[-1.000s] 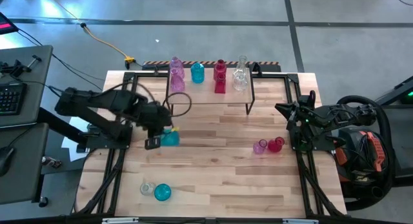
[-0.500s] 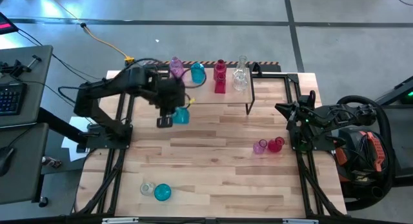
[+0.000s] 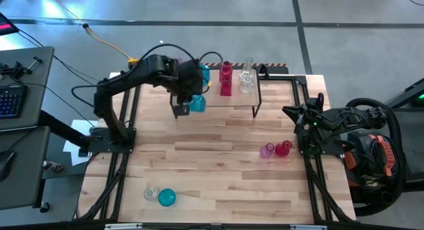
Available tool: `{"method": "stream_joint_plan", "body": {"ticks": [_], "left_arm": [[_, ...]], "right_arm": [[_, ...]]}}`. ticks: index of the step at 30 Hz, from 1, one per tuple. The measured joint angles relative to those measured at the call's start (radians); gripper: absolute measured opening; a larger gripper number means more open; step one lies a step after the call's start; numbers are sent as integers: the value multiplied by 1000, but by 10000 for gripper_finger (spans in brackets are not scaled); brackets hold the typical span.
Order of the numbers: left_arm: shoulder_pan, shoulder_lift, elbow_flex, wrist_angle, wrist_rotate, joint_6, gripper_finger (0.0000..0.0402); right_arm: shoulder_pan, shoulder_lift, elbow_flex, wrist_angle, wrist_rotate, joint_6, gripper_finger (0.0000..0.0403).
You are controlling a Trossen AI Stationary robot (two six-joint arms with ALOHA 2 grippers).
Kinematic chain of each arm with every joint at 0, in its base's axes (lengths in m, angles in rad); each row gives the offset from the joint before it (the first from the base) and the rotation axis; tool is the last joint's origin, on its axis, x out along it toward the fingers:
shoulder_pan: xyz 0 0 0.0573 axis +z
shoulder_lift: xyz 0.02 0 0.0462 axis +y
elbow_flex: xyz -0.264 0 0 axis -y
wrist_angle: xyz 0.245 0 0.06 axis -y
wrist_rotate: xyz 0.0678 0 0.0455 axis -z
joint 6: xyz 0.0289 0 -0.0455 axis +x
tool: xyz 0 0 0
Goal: Sort vases onto shelf
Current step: Put the top blue vase on the shelf aligned with the other blue vase
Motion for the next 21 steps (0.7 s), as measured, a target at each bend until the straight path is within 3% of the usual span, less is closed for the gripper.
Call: {"method": "stream_joint_plan", "body": {"ticks": [11,21], "left_arm": [[68,107,104,5,-19,78,37],[117,133,135,39,-21,97,37]], "right_arm": [[0,0,0,0,0,0,44],[0,0,0,0,0,0,44]]}}
